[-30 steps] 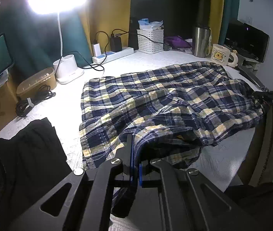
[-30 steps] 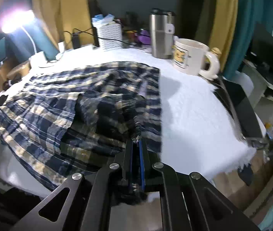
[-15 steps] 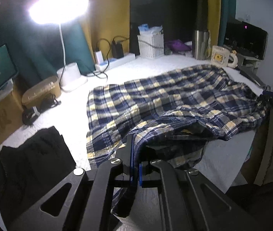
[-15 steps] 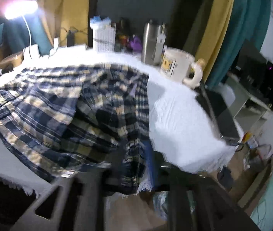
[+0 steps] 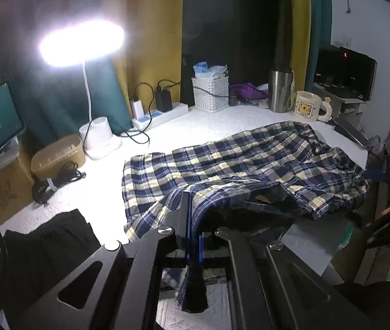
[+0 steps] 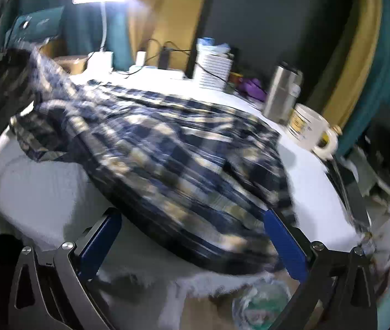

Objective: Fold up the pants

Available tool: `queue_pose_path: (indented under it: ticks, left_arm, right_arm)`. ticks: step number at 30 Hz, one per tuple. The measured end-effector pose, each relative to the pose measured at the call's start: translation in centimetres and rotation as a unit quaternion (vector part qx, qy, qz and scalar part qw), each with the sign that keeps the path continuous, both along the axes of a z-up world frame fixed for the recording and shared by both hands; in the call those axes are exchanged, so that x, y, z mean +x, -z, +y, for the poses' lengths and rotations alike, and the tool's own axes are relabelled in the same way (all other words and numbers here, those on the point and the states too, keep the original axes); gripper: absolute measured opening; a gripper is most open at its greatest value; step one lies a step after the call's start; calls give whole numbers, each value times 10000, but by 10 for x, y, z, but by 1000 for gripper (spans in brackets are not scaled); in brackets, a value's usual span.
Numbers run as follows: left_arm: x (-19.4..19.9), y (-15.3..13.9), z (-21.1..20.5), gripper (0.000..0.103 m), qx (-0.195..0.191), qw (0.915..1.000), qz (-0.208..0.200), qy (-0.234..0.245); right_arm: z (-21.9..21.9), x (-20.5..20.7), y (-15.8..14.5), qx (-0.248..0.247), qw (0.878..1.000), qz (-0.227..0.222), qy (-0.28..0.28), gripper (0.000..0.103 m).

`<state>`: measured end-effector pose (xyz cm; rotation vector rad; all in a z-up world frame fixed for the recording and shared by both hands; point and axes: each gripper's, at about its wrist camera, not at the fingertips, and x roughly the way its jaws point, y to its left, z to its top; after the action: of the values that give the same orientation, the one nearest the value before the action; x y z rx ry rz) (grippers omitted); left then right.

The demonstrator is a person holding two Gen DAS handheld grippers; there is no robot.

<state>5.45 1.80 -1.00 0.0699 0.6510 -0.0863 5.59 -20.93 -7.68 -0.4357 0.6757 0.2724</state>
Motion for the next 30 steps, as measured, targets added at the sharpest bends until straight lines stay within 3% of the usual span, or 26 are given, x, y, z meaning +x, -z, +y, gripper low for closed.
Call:
queue_pose_path:
  ticks: [3, 7, 12, 15, 16, 19, 30]
  left_arm:
    - [-3, -5, -1, 3, 24, 10000, -45, 13]
    - [-5, -5, 2, 3, -1, 10000, -37, -51]
    - [-4, 6, 4, 3, -100, 9999, 88, -100]
    - [-5, 10, 0, 3, -143, 9998, 135, -32]
    - [-6, 10, -3, 3, -140, 9998, 127, 2]
    - [-10, 6, -9, 3, -129, 9999, 60, 88]
    - [-39, -46, -21, 3, -65, 9972, -736, 150]
  right_arm:
    - [6, 10, 8, -181, 9995, -226, 135, 103]
    - [-17, 23, 10, -217, 9977, -385, 511, 103]
    - [-53, 35, 17, -28, 9970, -57, 777, 62]
    - [-62, 31, 13, 104, 9971, -145, 745, 44]
    - [-62, 30, 11, 114, 9970, -196, 742, 32]
    - [-63, 27, 6, 128, 9965, -306, 770, 18]
    - [-69, 3, -60, 352, 9896, -1055, 908, 13]
